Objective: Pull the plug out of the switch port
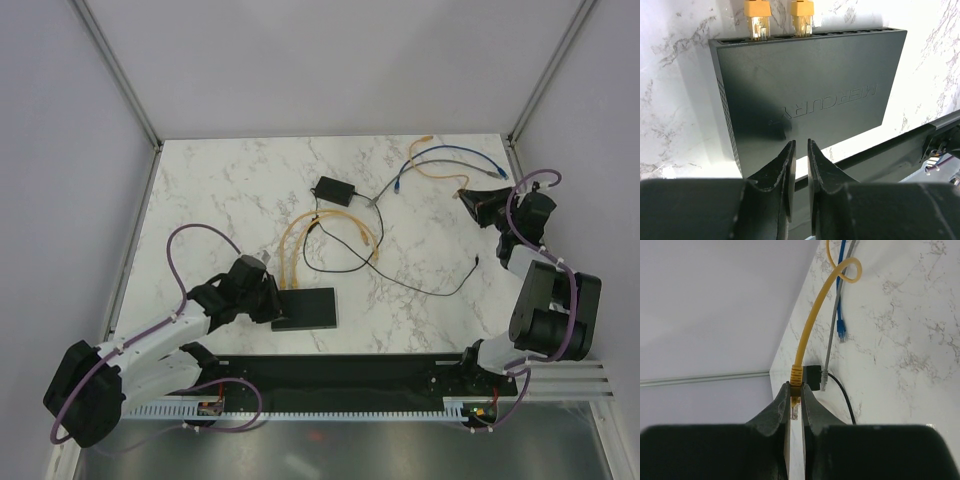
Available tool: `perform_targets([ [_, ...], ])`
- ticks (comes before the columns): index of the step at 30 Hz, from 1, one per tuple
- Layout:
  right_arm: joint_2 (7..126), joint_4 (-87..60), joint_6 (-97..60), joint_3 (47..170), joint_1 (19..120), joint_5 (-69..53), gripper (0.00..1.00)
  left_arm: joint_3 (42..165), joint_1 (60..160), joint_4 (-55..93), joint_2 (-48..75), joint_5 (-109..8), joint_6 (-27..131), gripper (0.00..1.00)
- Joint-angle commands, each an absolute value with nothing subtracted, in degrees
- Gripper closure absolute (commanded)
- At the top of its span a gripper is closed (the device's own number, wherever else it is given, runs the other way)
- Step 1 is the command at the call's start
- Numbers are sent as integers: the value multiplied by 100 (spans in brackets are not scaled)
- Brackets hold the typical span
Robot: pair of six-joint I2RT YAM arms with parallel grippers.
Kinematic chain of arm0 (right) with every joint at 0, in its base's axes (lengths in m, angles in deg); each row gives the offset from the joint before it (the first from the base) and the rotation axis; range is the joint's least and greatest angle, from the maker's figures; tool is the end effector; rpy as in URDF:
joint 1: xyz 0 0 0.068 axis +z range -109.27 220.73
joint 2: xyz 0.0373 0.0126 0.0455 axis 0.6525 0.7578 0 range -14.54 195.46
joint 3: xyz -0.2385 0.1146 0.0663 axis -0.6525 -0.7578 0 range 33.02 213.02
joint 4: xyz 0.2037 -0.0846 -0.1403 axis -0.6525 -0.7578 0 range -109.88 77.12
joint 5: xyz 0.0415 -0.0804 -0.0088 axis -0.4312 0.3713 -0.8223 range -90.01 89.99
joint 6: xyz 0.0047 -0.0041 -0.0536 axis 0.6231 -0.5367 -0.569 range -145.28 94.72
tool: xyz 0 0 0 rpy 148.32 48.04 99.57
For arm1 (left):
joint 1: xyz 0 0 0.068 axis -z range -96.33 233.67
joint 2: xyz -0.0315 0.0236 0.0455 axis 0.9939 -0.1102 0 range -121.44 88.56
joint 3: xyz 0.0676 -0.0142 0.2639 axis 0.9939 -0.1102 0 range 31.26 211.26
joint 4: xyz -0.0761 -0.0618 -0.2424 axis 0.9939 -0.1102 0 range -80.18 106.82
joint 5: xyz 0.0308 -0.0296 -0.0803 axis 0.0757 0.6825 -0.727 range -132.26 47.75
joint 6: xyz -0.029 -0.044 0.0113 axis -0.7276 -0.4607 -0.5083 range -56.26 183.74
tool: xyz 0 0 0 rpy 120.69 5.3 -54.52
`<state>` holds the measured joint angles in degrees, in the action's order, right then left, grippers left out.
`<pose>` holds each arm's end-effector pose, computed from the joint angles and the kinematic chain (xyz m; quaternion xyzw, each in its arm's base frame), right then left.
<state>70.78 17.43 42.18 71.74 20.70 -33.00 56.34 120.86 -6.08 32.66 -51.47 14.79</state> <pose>0.2981 -0.0880 0.2107 0.4075 0.6720 0.4393 0.4352 0.1383 -0.1119 0.1700 -0.0722 0.9448 -0.2677 0.1746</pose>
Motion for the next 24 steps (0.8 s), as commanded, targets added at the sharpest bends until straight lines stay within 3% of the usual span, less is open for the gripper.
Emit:
perform_targets([
  [1,7177,1905,3749,7493,2060,-3359,98,5596,12068,-410,3204,-5210,1636,77],
  [3,7160,1262,3361,7635,2069,-3245,97,5596,12068,-384,3178,-5201,1628,77],
  [12,7845,1236,2985,7696,2086,-3649,83,5569,12068,-173,2993,-5333,1566,78],
  [18,7599,-706,1648,8443,2297,-2676,58,5552,12068,-208,3239,-5377,1531,78],
  [19,7486,-1038,1377,8522,2350,-2525,49,5552,12068,-217,3266,-5359,1522,78],
  [24,7099,-1788,707,8891,2946,-1559,35,5631,12068,-409,3485,-5237,1513,78],
])
